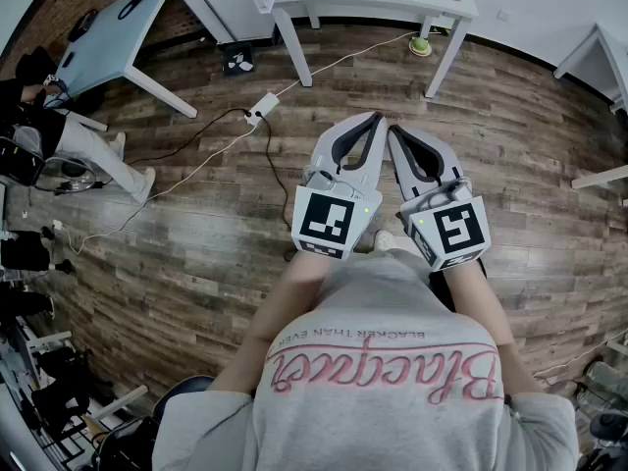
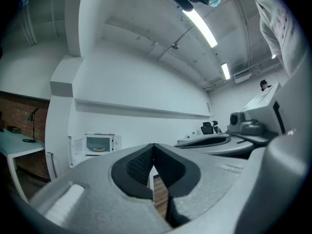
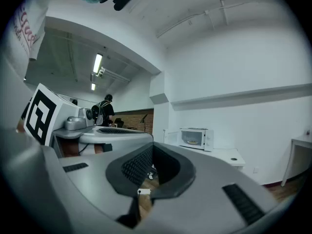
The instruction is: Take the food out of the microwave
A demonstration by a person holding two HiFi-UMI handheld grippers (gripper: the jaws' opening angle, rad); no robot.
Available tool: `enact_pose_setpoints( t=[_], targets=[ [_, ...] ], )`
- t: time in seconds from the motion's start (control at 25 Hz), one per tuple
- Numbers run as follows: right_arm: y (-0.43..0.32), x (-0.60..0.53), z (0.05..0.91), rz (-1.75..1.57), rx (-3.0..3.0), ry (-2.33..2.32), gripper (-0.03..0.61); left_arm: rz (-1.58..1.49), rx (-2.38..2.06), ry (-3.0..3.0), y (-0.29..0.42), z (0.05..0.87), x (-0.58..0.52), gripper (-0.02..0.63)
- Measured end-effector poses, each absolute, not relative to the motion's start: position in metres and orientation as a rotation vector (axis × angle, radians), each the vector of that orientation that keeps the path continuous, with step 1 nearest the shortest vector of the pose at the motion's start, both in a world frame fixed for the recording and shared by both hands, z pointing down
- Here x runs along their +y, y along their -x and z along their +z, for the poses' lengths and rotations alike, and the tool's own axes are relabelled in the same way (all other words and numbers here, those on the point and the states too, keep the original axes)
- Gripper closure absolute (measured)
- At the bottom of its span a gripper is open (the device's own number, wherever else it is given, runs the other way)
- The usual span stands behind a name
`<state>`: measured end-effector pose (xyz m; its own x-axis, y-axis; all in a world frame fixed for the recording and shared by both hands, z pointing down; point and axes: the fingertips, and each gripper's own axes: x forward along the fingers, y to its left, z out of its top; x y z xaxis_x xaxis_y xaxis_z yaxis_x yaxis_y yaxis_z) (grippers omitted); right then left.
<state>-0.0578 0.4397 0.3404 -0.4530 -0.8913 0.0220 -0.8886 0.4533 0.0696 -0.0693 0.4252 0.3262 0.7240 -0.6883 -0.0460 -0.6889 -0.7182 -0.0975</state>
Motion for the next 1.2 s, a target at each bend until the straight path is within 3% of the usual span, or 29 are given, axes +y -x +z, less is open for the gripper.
enact_pose_setpoints(
  t=[1.2],
  targets=[
    [-0.017, 0.397, 0.343, -0.088, -2.773, -1.452, 0.569, 0.007, 1.324, 2.713, 0.006, 0.327, 0.379, 0.611]
  ],
)
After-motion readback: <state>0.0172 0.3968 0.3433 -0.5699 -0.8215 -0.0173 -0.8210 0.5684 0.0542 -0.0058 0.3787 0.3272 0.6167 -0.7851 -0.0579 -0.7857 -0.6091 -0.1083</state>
